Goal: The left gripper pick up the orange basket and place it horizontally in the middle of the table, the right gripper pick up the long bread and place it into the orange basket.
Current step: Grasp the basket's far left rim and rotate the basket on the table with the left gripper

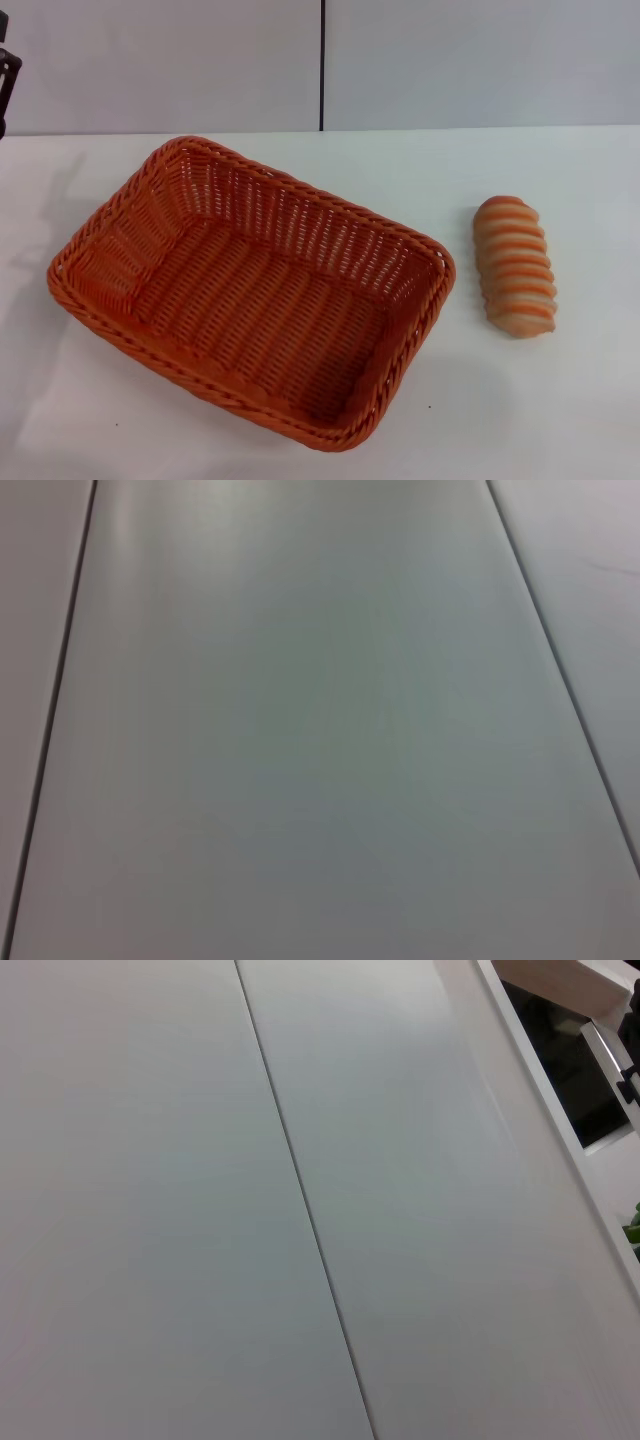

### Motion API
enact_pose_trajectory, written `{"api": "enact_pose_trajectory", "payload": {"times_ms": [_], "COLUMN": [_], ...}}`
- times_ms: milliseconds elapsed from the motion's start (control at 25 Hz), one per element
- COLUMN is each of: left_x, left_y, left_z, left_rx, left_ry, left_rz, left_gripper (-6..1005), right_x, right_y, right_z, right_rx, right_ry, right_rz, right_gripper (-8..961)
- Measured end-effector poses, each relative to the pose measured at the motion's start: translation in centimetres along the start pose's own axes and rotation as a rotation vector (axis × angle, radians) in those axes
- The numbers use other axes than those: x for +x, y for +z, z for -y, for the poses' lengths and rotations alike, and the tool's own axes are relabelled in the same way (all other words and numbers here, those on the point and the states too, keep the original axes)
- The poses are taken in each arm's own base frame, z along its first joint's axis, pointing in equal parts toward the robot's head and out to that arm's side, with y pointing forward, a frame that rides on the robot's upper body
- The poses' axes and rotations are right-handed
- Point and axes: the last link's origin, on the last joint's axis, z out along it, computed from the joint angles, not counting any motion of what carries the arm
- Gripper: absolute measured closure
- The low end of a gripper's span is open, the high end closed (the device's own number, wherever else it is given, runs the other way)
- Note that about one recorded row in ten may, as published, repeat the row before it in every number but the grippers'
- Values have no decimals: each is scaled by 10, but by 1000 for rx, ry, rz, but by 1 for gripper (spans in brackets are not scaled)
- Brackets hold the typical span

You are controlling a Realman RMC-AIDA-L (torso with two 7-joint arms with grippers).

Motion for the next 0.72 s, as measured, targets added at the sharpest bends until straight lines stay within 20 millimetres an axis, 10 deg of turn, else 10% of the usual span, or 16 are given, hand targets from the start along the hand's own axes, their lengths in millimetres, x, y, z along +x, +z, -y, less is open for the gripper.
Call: {"api": "enact_pose_trajectory", "payload": {"times_ms": [720], "left_x": [-2], "left_y": [9], "left_z": [6], "left_rx": [21], "left_ry": [-126], "left_rz": [-7], "left_gripper": [215], "right_x": [1], "right_y": [5], "right_z": [3], "right_rx": [11], "right_ry": [1], "right_rz": [-15], "right_gripper": [947]}}
